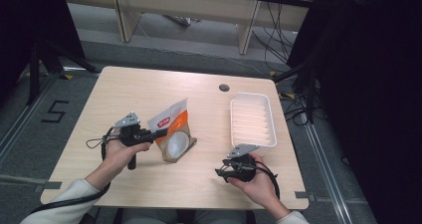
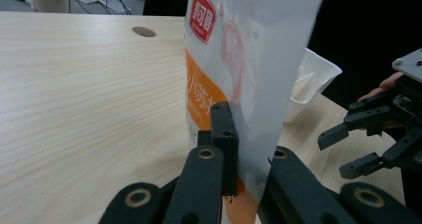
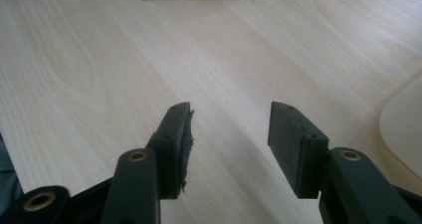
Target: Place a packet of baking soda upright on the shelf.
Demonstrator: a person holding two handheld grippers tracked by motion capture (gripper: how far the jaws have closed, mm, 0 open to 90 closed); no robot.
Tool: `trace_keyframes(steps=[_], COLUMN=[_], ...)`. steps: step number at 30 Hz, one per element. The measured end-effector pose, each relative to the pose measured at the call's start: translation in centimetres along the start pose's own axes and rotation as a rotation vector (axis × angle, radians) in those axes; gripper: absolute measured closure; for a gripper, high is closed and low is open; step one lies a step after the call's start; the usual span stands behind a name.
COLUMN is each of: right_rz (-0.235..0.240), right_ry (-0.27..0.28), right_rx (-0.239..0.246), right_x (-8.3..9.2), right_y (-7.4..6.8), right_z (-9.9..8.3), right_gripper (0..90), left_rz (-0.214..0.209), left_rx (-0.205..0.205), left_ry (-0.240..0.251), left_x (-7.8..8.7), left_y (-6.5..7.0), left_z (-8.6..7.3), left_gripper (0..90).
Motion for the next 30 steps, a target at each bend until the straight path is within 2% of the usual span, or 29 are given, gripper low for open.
trace_keyframes(steps=[1,3,4,6,7,8,9,10,11,12,14,15,16,18,20,21,23,24,25,26,30], right_rz=[0.000,-0.005,-0.006,0.012,0.009,-0.011,-0.011,-0.020,-0.029,-0.032,-0.030,-0.036,-0.044,-0.064,-0.061,-0.040,-0.037,-0.029,-0.036,-0.037,-0.028], right_ry=[0.000,0.003,0.007,0.007,-0.015,0.029,0.029,0.032,0.043,0.031,0.018,0.013,0.011,0.013,0.010,-0.018,-0.020,-0.035,-0.042,-0.053,-0.067], right_rx=[0.000,0.014,0.018,0.007,0.014,0.031,0.031,0.048,0.065,0.079,0.094,0.129,0.143,0.187,0.194,0.216,0.232,0.264,0.276,0.294,0.343], right_x=[0.0,0.1,0.2,0.4,0.7,0.8,0.8,1.3,1.5,1.9,2.2,2.9,3.3,4.0,4.4,5.1,5.5,6.2,6.7,7.0,8.0], right_y=[0.0,0.1,0.1,-0.2,-0.1,0.1,0.1,0.1,0.1,0.1,0.0,0.1,0.3,0.9,1.1,1.3,1.6,2.0,2.2,2.4,2.7], right_z=[0.0,0.1,0.1,0.2,0.1,0.8,0.8,1.2,1.5,1.7,1.8,2.4,2.8,3.6,4.1,4.7,5.1,5.9,6.3,6.7,7.9], right_gripper=[52.4,52.0,51.8,51.5,51.2,50.1,50.1,49.1,48.8,48.3,48.1,47.2,46.7,45.7,44.8,43.1,42.8,42.1,41.4,40.8,39.5], left_rz=[0.000,-0.003,-0.003,-0.016,-0.021,-0.032,-0.032,-0.047,-0.064,-0.075,-0.078,-0.095,-0.104,-0.114,-0.120,-0.125,-0.143,-0.147,-0.147,-0.159,-0.178], left_rx=[0.000,-0.037,-0.037,-0.072,-0.085,-0.097,-0.097,-0.113,-0.147,-0.137,-0.146,-0.168,-0.164,-0.195,-0.184,-0.196,-0.224,-0.219,-0.219,-0.246,-0.252], left_ry=[0.000,-0.005,-0.005,-0.007,-0.009,-0.012,-0.012,-0.013,-0.019,-0.019,-0.024,-0.029,-0.034,-0.039,-0.040,-0.045,-0.048,-0.055,-0.055,-0.058,-0.066], left_x=[0.0,0.1,0.1,0.1,0.1,0.0,0.0,0.0,0.0,0.0,0.0,0.1,0.2,0.3,0.3,0.3,0.3,0.3,0.3,0.4,0.3], left_y=[0.0,0.4,0.4,0.8,1.1,1.6,1.6,1.9,2.4,2.7,2.9,3.4,3.6,4.0,4.3,4.5,4.8,5.1,5.1,5.4,6.1], left_z=[0.0,0.2,0.2,0.3,0.4,0.5,0.5,0.5,0.5,0.5,0.5,0.5,0.4,0.5,0.5,0.4,0.5,0.4,0.4,0.5,0.4], left_gripper=[89.2,89.2,89.2,89.2,89.2,89.2,89.2,89.2,89.2,89.2,89.2,89.2,89.3,89.3,89.3,89.3,89.3,89.3,89.3,89.2,89.3])
Point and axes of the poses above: each handheld gripper's, and its own axes: x roughly backward along the jaws, z roughly out of its top, y roughly to its right, the point moved 9 cm from there along -x, roughly forward along the jaws, and after that the axes turned 14 degrees about -y, right-handed, at the moved point
